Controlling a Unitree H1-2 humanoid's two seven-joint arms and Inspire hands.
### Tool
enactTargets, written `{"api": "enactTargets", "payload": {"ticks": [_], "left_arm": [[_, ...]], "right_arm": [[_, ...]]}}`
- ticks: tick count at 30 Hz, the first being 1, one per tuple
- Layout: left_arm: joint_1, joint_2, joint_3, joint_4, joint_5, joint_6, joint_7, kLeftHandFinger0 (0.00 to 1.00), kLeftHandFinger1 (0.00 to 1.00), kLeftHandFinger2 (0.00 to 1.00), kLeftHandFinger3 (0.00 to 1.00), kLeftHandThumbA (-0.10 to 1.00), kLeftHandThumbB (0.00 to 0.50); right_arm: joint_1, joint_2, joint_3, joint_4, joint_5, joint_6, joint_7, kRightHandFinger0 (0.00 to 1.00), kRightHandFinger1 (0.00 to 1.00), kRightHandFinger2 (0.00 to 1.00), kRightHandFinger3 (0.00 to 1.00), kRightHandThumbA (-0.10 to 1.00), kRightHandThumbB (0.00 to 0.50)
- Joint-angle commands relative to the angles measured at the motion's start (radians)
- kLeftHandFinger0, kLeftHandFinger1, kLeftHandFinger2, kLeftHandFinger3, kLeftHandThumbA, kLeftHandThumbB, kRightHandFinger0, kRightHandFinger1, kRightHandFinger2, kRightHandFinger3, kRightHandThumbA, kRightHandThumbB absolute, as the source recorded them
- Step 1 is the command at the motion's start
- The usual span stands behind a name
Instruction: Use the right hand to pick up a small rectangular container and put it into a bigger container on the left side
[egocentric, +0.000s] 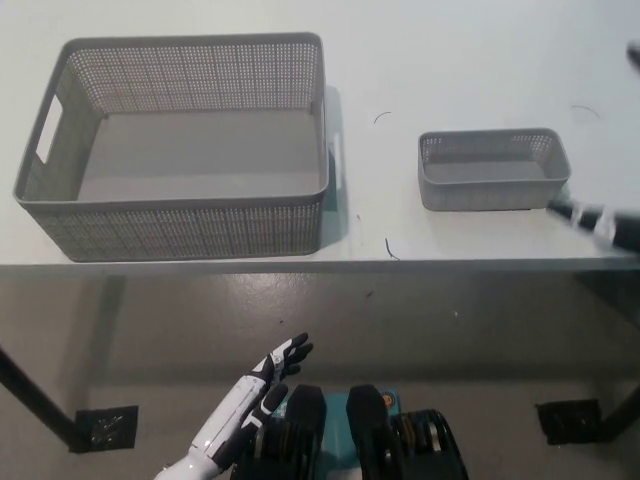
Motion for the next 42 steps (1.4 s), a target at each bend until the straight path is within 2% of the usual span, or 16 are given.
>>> {"api": "enactTargets", "payload": {"ticks": [1, 2, 6, 8, 10, 13, 15, 17, 18, 23, 30, 32, 35, 36, 37, 42], "left_arm": [[-0.01, 0.018, 0.008, -0.019, 0.011, -0.048, -0.011, 1.0, 1.0, 1.0, 1.0, 1.0, 0.416], [-0.009, 0.017, 0.01, -0.024, 0.005, -0.036, -0.012, 1.0, 1.0, 1.0, 1.0, 1.0, 0.427], [-0.008, 0.011, 0.007, -0.012, 0.006, -0.05, -0.01, 1.0, 1.0, 1.0, 1.0, 1.0, 0.424], [-0.006, 0.01, 0.006, -0.015, 0.002, -0.048, -0.012, 1.0, 1.0, 1.0, 1.0, 1.0, 0.43], [-0.007, 0.011, 0.007, -0.012, 0.009, -0.051, -0.009, 1.0, 1.0, 1.0, 1.0, 1.0, 0.43], [-0.008, 0.013, 0.009, -0.013, 0.015, -0.05, -0.006, 1.0, 1.0, 1.0, 1.0, 1.0, 0.432], [-0.007, 0.014, 0.01, -0.017, 0.008, -0.038, -0.01, 1.0, 1.0, 1.0, 1.0, 1.0, 0.435], [-0.008, 0.012, 0.011, -0.012, 0.008, -0.046, -0.007, 1.0, 1.0, 1.0, 1.0, 1.0, 0.436], [-0.007, 0.011, 0.012, -0.014, 0.009, -0.044, -0.006, 1.0, 1.0, 1.0, 1.0, 1.0, 0.433], [-0.008, 0.012, 0.017, -0.021, 0.001, -0.026, -0.008, 1.0, 1.0, 1.0, 1.0, 1.0, 0.438], [-0.01, 0.017, 0.018, -0.022, 0.024, -0.034, -0.003, 1.0, 1.0, 1.0, 1.0, 1.0, 0.409], [-0.012, 0.017, 0.017, -0.017, 0.032, -0.042, 0.0, 1.0, 1.0, 1.0, 1.0, 1.0, 0.404], [-0.032, 0.015, 0.02, -0.015, 0.023, -0.028, -0.007, 1.0, 1.0, 1.0, 1.0, 1.0, 0.417], [-0.028, 0.014, 0.02, -0.016, 0.028, -0.029, -0.004, 1.0, 1.0, 1.0, 1.0, 1.0, 0.417], [-0.027, 0.014, 0.02, -0.017, 0.029, -0.03, -0.005, 1.0, 1.0, 1.0, 1.0, 1.0, 0.411], [-0.027, 0.016, 0.02, -0.017, 0.036, -0.032, -0.006, 1.0, 1.0, 1.0, 1.0, 1.0, 0.412]], "right_arm": [[-0.443, -0.224, 0.115, 0.064, -0.12, 0.382, 0.322, 1.0, 1.0, 1.0, 1.0, 1.0, 0.173], [-0.522, -0.241, 0.174, 0.144, -0.139, 0.399, 0.393, 1.0, 1.0, 1.0, 1.0, 1.0, 0.26], [-0.722, -0.248, 0.333, 0.408, -0.213, 0.363, 0.549, 1.0, 1.0, 1.0, 1.0, 1.0, 0.329], [-0.819, -0.221, 0.421, 0.537, -0.299, 0.345, 0.599, 1.0, 1.0, 1.0, 1.0, 1.0, 0.343], [-0.91, -0.175, 0.499, 0.722, -0.347, 0.296, 0.629, 1.0, 1.0, 1.0, 1.0, 1.0, 0.382], [-0.982, -0.133, 0.564, 0.881, -0.365, 0.272, 0.647, 1.0, 1.0, 1.0, 1.0, 1.0, 0.425], [-1.047, -0.078, 0.627, 1.054, -0.38, 0.212, 0.662, 1.0, 1.0, 1.0, 1.0, 1.0, 0.419], [-1.085, -0.03, 0.666, 1.156, -0.367, 0.235, 0.704, 1.0, 1.0, 1.0, 1.0, 1.0, 0.394], [-1.106, 0.007, 0.694, 1.221, -0.378, 0.261, 0.715, 1.0, 1.0, 1.0, 1.0, 1.0, 0.402], [-1.177, 0.094, 0.767, 1.447, -0.384, 0.185, 0.723, 1.0, 1.0, 1.0, 1.0, 1.0, 0.377], [-1.199, 0.155, 0.815, 1.605, -0.367, 0.108, 0.659, 1.0, 1.0, 1.0, 1.0, 1.0, 0.334], [-1.2, 0.17, 0.829, 1.648, -0.365, 0.092, 0.654, 1.0, 1.0, 1.0, 1.0, 1.0, 0.336], [-1.201, 0.194, 0.844, 1.706, -0.366, 0.127, 0.629, 1.0, 1.0, 1.0, 1.0, 1.0, 0.396], [-1.194, 0.203, 0.845, 1.718, -0.363, 0.143, 0.621, 1.0, 1.0, 1.0, 1.0, 1.0, 0.4], [-1.186, 0.209, 0.852, 1.724, -0.368, 0.14, 0.61, 1.0, 1.0, 1.0, 1.0, 1.0, 0.376], [-1.163, 0.221, 0.878, 1.742, -0.395, 0.103, 0.579, 1.0, 1.0, 1.0, 1.0, 1.0, 0.374]]}}
